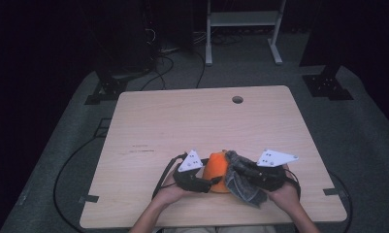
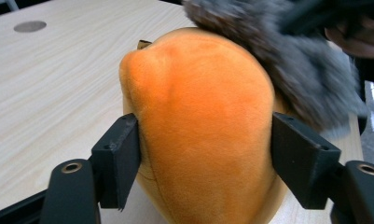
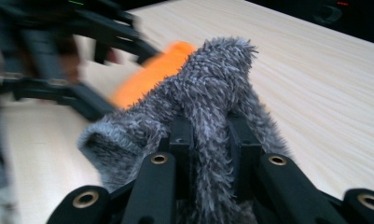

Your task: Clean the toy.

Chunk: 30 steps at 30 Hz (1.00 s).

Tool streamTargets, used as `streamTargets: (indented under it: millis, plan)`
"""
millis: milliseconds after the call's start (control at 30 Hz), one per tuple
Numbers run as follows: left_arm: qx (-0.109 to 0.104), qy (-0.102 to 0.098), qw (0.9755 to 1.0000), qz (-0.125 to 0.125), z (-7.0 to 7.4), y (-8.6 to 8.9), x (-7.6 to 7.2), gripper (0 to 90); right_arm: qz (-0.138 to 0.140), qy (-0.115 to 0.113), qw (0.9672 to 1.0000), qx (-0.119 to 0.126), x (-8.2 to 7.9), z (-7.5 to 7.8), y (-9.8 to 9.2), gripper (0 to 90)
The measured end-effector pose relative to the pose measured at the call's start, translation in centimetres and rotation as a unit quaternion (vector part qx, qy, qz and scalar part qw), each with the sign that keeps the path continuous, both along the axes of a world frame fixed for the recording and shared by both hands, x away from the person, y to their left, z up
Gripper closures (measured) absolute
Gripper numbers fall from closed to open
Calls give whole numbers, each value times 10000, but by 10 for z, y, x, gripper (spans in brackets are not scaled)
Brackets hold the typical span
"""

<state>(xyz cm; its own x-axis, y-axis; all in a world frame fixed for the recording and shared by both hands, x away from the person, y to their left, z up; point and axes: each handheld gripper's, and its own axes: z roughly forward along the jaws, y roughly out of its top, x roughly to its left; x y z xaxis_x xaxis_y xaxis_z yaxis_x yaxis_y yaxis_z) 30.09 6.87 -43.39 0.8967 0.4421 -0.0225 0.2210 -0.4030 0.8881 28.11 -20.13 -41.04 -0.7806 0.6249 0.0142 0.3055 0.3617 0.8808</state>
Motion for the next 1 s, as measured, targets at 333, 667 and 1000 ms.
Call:
streamTargets:
  millis: [333, 667, 1000]
  plan:
    - [458, -760, 9952, -411, 3, -12, -18, 312, 467, -483, 9976, -159, -15, 20, 18, 740]
    - [186, -623, 9969, -453, 0, -10, -14, 294, 70, -208, 9997, -88, -3, 16, -7, 744]
    - [466, -882, 9924, -717, -2, -7, -19, 318, 169, -66, 9997, -145, 2, 15, -3, 736]
